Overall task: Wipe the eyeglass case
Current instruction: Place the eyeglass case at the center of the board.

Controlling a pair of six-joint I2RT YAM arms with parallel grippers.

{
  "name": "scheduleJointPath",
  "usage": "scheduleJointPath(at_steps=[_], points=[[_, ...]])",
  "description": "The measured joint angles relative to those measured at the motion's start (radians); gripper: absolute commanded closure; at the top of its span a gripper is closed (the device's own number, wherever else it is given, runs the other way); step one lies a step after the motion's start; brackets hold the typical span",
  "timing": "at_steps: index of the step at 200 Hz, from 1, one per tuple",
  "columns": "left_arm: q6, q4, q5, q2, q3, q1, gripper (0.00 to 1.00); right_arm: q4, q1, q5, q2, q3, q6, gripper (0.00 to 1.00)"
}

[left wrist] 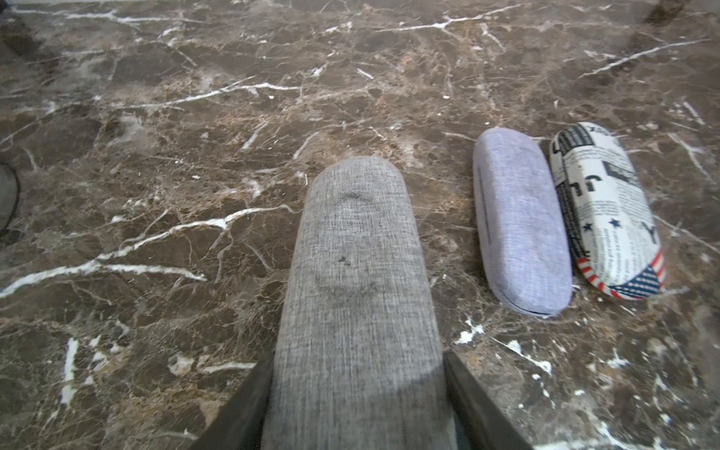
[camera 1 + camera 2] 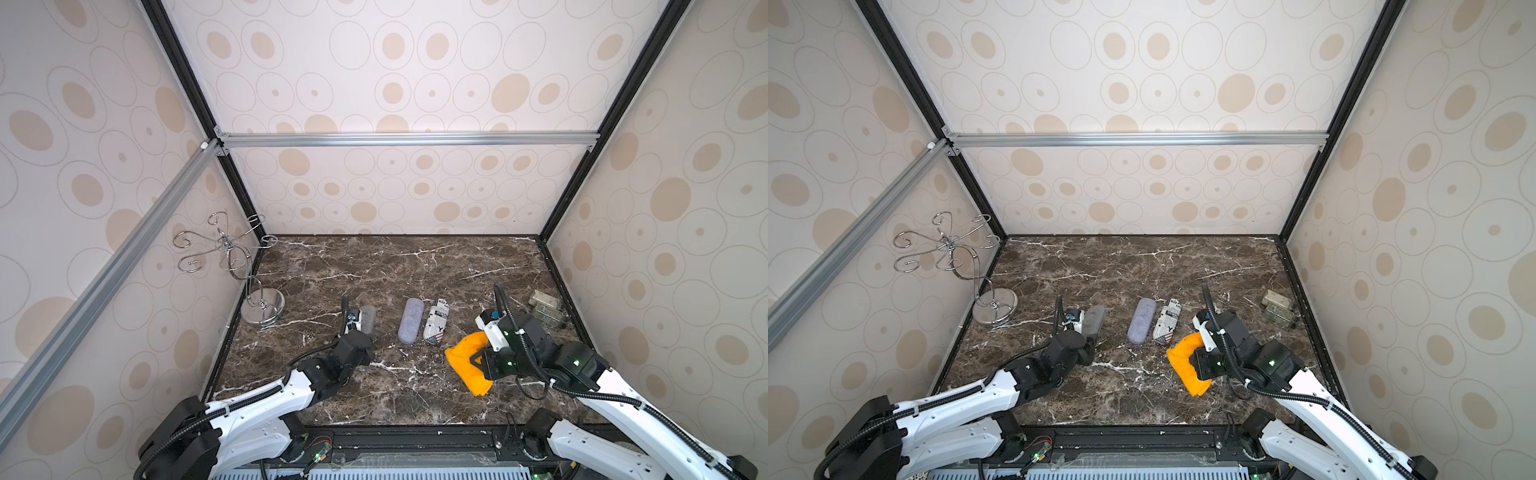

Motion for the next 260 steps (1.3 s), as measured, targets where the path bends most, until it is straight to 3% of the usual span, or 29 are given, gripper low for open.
scheduleJointPath(at_steps=[66, 104, 165, 260], points=[[-0.051, 0.074, 0.002, 0.121, -0.034, 0.030, 0.74, 0.076, 0.007, -0.124, 0.055, -0.043, -0.001, 1.00], [-0.073, 0.114, 0.002, 0.151, -0.052, 0.031, 0.65, 0.164, 0.100, -0.160, 0.132, -0.072, 0.018, 1.00], [-0.088, 0.133, 0.005, 0.145, -0.066, 0.031, 0.50, 0.361, 0.234, -0.112, 0.333, -0.072, 0.085, 1.00], [-0.093, 0.102, 0.028, 0.100, -0.078, 0.033, 0.37, 0.500, 0.300, -0.018, 0.568, -0.002, 0.131, 1.00]])
